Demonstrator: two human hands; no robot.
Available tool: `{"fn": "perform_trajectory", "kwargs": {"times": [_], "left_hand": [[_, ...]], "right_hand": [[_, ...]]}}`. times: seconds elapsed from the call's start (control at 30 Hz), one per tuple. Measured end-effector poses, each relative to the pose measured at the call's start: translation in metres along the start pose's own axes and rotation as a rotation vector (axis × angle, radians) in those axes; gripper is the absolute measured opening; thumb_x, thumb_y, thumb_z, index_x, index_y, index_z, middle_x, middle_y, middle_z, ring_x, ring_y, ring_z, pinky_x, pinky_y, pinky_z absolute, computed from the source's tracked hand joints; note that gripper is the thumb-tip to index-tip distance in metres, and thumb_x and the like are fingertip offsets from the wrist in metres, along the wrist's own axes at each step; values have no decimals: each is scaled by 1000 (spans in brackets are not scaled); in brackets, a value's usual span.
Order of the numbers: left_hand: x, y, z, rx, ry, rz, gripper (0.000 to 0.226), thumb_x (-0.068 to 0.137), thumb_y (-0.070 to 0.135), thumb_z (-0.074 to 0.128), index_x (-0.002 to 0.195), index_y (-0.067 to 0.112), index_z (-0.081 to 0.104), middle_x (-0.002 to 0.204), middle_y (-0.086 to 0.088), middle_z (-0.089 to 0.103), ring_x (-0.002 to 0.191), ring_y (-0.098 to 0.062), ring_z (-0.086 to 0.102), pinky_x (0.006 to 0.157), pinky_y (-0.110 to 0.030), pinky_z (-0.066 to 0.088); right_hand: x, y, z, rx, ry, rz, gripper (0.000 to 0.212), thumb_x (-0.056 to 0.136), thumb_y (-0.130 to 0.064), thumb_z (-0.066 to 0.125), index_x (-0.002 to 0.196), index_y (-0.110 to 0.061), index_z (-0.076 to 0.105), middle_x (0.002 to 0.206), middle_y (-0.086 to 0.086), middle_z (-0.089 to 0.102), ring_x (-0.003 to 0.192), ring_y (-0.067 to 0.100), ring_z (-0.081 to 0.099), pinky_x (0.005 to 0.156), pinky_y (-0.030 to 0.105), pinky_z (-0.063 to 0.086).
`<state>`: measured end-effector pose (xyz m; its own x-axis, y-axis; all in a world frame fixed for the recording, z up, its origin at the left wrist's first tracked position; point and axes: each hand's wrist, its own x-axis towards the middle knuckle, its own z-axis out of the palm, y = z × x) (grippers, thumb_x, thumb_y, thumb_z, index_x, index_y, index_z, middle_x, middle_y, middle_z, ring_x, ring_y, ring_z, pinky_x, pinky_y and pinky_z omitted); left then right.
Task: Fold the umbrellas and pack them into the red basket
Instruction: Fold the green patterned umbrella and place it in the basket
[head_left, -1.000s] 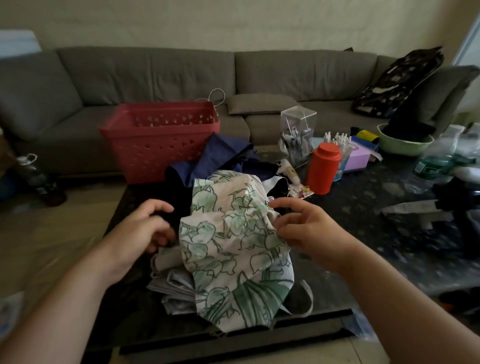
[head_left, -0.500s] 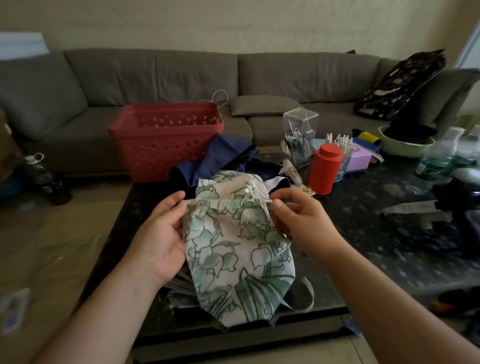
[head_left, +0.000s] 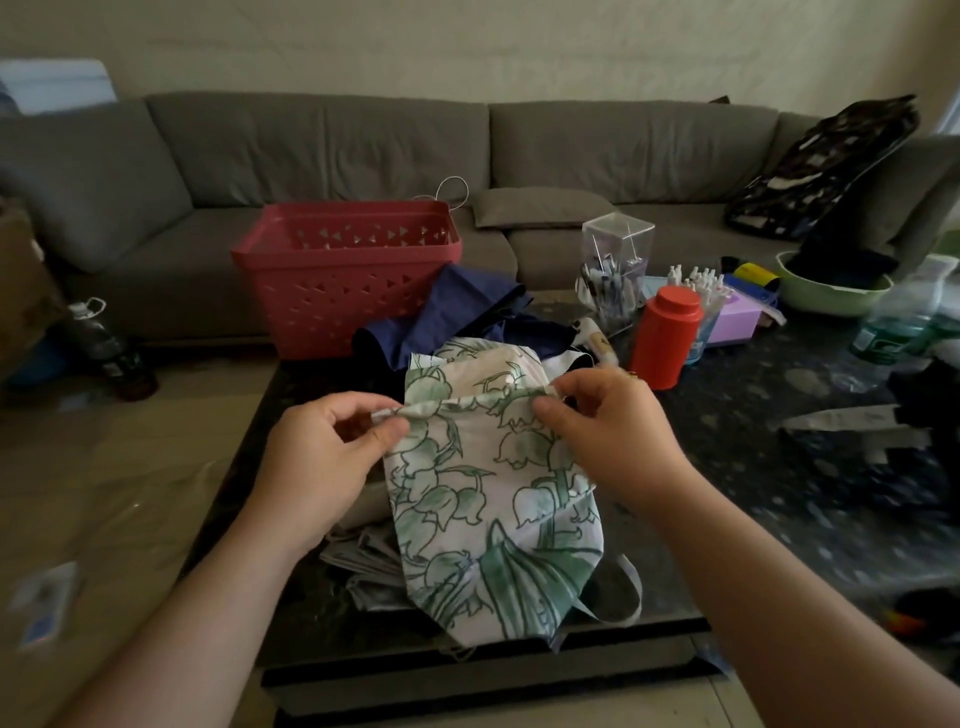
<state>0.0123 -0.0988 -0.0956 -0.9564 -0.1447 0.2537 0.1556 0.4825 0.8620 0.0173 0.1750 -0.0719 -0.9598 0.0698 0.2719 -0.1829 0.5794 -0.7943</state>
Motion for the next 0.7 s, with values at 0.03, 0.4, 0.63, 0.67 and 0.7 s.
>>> {"fn": "perform_trajectory", "kwargs": {"times": [0.03, 0.4, 0.63, 0.67, 0.7], "left_hand": [[0, 0, 3, -36, 39, 20, 9, 89, 32, 82, 95, 37, 77, 96, 7, 75, 86, -5, 70, 82, -39, 60], [4, -28, 30, -108, -420, -212, 71, 70, 55, 91, 128, 45, 51, 118, 20, 68, 106, 1, 65, 93, -31, 55], [5, -40, 40, 217, -291, -236, 44, 92, 60, 69, 125, 32, 61, 113, 16, 65, 103, -6, 62, 88, -33, 54], [4, -39, 40, 271, -295, -223, 42, 94, 63, 65, 122, 31, 61, 112, 15, 65, 102, -8, 63, 89, -36, 55], [3, -40, 41, 331, -296, -204, 42, 95, 65, 60, 120, 31, 58, 110, 13, 65, 101, -11, 63, 89, -38, 56]], "right_hand": [[2, 1, 0, -7, 26, -24, 10, 90, -39, 79, 95, -31, 75, 95, -16, 56, 84, -9, 55, 77, 16, 45], [17, 42, 20, 88, -32, 215, 24, 90, -40, 80, 77, -19, 77, 74, 0, 75, 68, 14, 74, 69, 43, 64], [35, 49, 39, -5, 34, 220, 28, 91, -48, 74, 74, -27, 73, 68, -3, 71, 71, 17, 69, 70, 42, 61], [36, 50, 42, -41, 33, 227, 29, 90, -51, 73, 74, -27, 72, 69, -4, 71, 72, 17, 69, 71, 42, 61], [38, 52, 44, -68, 41, 238, 29, 89, -55, 72, 77, -28, 72, 71, -5, 71, 74, 17, 68, 72, 43, 61]]}}
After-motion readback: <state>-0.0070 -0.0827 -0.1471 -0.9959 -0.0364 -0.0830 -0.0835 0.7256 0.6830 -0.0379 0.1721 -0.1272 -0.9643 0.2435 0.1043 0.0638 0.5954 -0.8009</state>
